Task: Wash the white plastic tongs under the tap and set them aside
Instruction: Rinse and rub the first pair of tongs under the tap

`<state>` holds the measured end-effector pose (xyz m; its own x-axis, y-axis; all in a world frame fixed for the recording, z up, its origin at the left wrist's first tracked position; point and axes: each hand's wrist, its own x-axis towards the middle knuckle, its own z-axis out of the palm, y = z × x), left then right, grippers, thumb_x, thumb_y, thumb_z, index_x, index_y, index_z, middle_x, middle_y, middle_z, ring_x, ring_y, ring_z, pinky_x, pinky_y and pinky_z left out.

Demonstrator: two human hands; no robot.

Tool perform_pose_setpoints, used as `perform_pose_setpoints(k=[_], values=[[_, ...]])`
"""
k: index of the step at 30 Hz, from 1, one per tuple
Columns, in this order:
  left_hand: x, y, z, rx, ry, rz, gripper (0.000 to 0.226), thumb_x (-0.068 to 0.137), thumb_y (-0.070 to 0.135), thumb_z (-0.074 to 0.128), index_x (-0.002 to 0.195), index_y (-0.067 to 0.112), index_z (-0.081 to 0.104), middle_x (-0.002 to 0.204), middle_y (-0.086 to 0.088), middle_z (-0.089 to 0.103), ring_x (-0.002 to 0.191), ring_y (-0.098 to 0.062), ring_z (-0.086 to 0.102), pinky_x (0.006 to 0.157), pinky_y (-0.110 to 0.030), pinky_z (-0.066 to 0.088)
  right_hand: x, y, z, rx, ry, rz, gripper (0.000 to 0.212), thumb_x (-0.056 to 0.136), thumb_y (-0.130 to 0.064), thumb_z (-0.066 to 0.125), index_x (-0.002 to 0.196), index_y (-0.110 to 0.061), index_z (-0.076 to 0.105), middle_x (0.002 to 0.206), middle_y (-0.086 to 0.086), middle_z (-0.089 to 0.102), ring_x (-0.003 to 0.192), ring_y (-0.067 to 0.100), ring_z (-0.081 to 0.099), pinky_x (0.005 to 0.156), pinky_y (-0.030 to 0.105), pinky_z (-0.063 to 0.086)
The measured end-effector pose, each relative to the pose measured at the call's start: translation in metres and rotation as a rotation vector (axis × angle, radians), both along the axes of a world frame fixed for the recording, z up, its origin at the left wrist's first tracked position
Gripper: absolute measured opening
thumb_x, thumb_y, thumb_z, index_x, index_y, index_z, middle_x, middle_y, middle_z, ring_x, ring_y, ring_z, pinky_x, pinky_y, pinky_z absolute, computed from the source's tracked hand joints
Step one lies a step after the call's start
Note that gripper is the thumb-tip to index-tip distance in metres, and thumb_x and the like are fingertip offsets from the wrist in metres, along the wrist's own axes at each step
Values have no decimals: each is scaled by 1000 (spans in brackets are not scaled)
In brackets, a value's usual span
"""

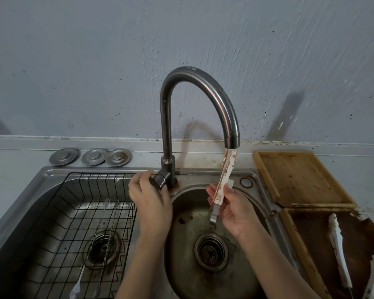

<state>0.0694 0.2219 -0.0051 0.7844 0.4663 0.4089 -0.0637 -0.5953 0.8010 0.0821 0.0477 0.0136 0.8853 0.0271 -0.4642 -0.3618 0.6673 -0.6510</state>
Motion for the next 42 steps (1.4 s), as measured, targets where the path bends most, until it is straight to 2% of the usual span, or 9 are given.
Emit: perform_pose_setpoints(k=[7, 10, 14, 17, 22, 27, 31, 34, 42], values=[[-27, -51, 2, -406, 370, -451, 9, 87, 15, 59, 85, 22, 64, 75, 6, 66, 73, -12, 64, 67, -26, 52, -3, 14, -3, 42, 37, 37, 22, 94, -11, 49, 111, -2, 58, 87, 11, 75, 81, 17, 73, 67, 34, 58], [-32, -58, 0, -340, 445, -480, 5, 85, 23, 63, 83, 23, 68, 67, 7, 65, 62, -2, 61, 59, -16, 49, -9, 13, -6, 21, 28, 50, 23, 95, -12, 47, 112, -2, 58, 97, 12, 73, 86, 16, 72, 63, 31, 56], [-33, -56, 5, -417, 481, -528, 14, 85, 16, 64, 76, 24, 70, 62, 7, 67, 57, -3, 62, 56, -17, 46, -18, 7, -12, -88, -41, 95, 23, 90, -10, 53, 110, -1, 59, 98, 13, 75, 92, 18, 71, 76, 33, 53], [-37, -60, 7, -409, 503, -498, 20, 86, 10, 62, 71, 24, 67, 60, 8, 63, 56, -4, 59, 53, -15, 44, -25, 6, -12, -318, -126, 173, 40, 74, -6, 71, 112, -7, 60, 98, 8, 75, 95, 18, 70, 79, 36, 54], [-43, -66, 6, -337, 509, -464, 24, 84, 9, 62, 69, 28, 63, 64, 10, 63, 60, -2, 59, 50, -7, 41, -24, 2, -3, -503, -127, 207, 19, 93, -15, 52, 105, -6, 64, 85, 9, 77, 84, 20, 73, 73, 37, 58], [-46, -62, 7, -348, 497, -437, 26, 83, 5, 59, 66, 25, 64, 64, 3, 65, 60, -10, 61, 56, -23, 49, -31, 2, 3, -628, -269, 335, 31, 80, -4, 68, 110, -10, 61, 94, 6, 75, 87, 12, 72, 70, 23, 58], [-45, -63, 6, -414, 469, -466, 24, 81, 8, 65, 64, 25, 66, 62, 4, 68, 61, -12, 63, 66, -36, 54, -30, 6, 7, -624, -249, 257, 11, 88, -10, 59, 97, -8, 66, 81, 6, 76, 76, 12, 73, 56, 15, 54], [-44, -64, 5, -496, 448, -491, 23, 79, 8, 69, 63, 25, 68, 57, 7, 67, 58, -8, 63, 63, -32, 54, -28, 5, 10, -551, -226, 222, 17, 91, -11, 54, 96, -2, 67, 81, 10, 76, 78, 19, 73, 62, 23, 57], [-43, -66, 5, -572, 416, -449, 18, 80, 7, 67, 69, 21, 69, 57, 5, 70, 56, -7, 67, 53, -22, 52, -31, 0, 16, -533, -294, 315, 21, 88, 2, 57, 107, -1, 62, 92, 10, 75, 86, 17, 72, 63, 20, 56]])
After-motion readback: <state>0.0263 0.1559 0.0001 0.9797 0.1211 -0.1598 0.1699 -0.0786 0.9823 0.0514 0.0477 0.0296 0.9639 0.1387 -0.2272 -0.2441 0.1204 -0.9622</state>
